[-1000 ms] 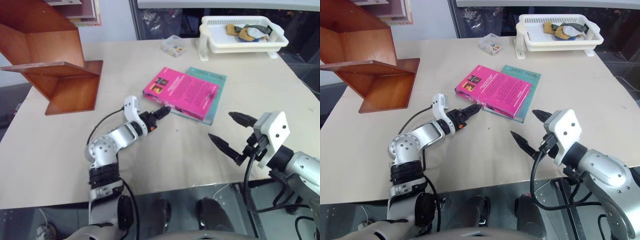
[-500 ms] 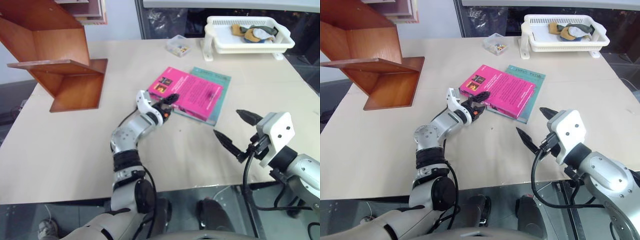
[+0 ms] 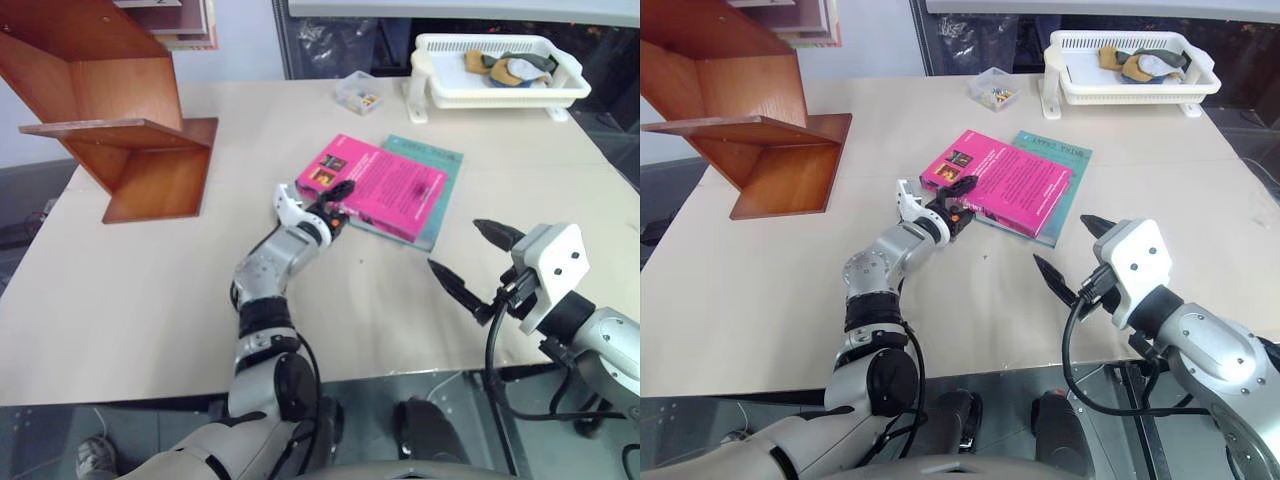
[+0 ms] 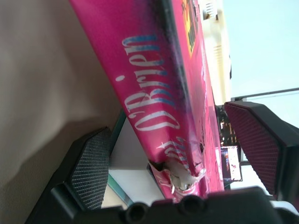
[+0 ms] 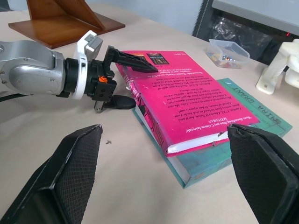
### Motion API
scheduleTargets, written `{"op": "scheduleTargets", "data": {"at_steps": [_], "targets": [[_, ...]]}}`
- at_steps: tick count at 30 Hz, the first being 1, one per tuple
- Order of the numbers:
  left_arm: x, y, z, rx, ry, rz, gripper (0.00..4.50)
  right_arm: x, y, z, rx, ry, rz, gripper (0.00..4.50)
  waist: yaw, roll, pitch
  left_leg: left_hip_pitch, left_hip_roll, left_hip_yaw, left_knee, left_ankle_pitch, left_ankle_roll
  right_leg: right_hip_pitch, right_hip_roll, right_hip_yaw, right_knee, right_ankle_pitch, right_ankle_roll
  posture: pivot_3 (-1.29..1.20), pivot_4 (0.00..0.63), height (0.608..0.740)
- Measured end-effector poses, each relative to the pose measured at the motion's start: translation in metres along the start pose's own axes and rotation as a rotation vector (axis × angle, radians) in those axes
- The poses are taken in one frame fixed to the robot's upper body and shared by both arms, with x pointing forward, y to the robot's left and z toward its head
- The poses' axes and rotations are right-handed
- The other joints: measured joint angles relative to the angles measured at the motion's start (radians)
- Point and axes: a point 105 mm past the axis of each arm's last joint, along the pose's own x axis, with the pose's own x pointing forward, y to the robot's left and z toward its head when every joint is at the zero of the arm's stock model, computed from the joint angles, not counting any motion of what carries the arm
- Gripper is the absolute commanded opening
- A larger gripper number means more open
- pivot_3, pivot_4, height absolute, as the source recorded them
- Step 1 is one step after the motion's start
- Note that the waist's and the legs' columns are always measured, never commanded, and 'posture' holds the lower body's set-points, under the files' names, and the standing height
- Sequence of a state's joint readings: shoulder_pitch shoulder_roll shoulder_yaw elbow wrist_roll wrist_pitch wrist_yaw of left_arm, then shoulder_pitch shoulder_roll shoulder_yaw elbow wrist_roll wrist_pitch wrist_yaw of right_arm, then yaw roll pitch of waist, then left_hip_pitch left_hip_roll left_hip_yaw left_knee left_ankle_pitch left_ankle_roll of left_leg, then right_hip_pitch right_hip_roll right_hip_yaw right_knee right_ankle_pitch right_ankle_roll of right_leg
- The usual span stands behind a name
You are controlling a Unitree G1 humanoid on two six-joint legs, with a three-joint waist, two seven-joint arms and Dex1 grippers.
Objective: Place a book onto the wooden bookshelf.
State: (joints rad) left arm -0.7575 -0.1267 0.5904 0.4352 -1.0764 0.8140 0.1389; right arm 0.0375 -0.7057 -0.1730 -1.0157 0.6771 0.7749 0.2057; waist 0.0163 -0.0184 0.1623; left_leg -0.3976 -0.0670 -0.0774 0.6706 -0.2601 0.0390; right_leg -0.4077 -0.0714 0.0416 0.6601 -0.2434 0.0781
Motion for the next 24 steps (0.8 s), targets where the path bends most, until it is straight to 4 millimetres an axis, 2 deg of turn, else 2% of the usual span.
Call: {"op": "scheduleTargets", "data": {"at_steps": [3,6,7,11,15,21,23,24], "targets": [[0.002,0.004,-0.001,-0.023,-0.003,0.002,2.83,0.0,0.0,0.0,0.001,0.001,0.0,4.5,0.0,0.0,0.0,0.0,0.0,0.0,0.0,0.0,0.0,0.0,0.0,0.0,0.0,0.0,0.0,0.0,0.15,0.74],[0.004,-0.001,-0.001,-0.036,-0.006,-0.031,1.45,0.0,-0.001,0.0,0.0,0.003,-0.005,4.5,0.001,0.0,-0.001,0.0,0.0,0.0,0.0,0.0,0.0,0.001,0.0,-0.001,0.0,0.0,0.0,0.0,0.15,0.74],[0.005,-0.002,-0.002,-0.044,-0.003,-0.039,1.18,0.0,-0.001,0.0,0.0,0.004,-0.006,4.5,0.001,0.0,-0.001,0.001,0.0,-0.001,0.0,0.0,0.0,0.001,0.0,-0.001,0.0,0.0,0.0,0.0,0.15,0.74],[0.005,-0.002,-0.002,-0.058,0.003,-0.05,1.18,0.0,-0.001,0.0,-0.003,0.006,-0.01,4.5,0.001,-0.001,-0.002,0.001,0.0,-0.001,0.0,0.0,0.0,0.002,0.0,-0.001,-0.001,0.0,0.0,0.0,0.15,0.74],[-0.001,-0.002,0.007,-0.052,0.008,-0.055,1.18,0.001,-0.002,0.001,-0.004,0.002,-0.019,4.5,-0.001,-0.001,-0.001,0.001,0.0,-0.001,0.0,0.0,0.0,0.001,0.0,-0.001,-0.001,0.0,0.0,0.0,0.15,0.74],[-0.025,-0.022,0.044,0.087,-0.017,-0.092,1.18,0.003,-0.001,0.002,0.002,-0.009,-0.017,4.5,-0.004,-0.002,-0.001,0.0,0.0,-0.001,0.0,0.0,0.0,-0.001,0.001,0.0,0.0,0.0,0.0,0.0,0.15,0.74],[-0.041,-0.042,0.063,0.39,-0.02,-0.123,1.18,0.007,0.002,0.005,0.006,-0.029,0.0,4.5,-0.009,-0.01,0.005,-0.004,0.001,0.0,-0.001,0.002,-0.003,-0.005,0.003,0.0,0.001,0.0,-0.001,0.0,0.15,0.74],[-0.053,-0.064,0.073,0.575,-0.022,-0.168,1.18,0.01,0.003,0.004,0.011,-0.03,0.006,4.5,-0.015,-0.013,0.007,-0.004,0.001,-0.001,-0.001,0.002,-0.003,-0.005,0.003,0.0,0.001,0.001,-0.001,0.0,0.15,0.74]]}}
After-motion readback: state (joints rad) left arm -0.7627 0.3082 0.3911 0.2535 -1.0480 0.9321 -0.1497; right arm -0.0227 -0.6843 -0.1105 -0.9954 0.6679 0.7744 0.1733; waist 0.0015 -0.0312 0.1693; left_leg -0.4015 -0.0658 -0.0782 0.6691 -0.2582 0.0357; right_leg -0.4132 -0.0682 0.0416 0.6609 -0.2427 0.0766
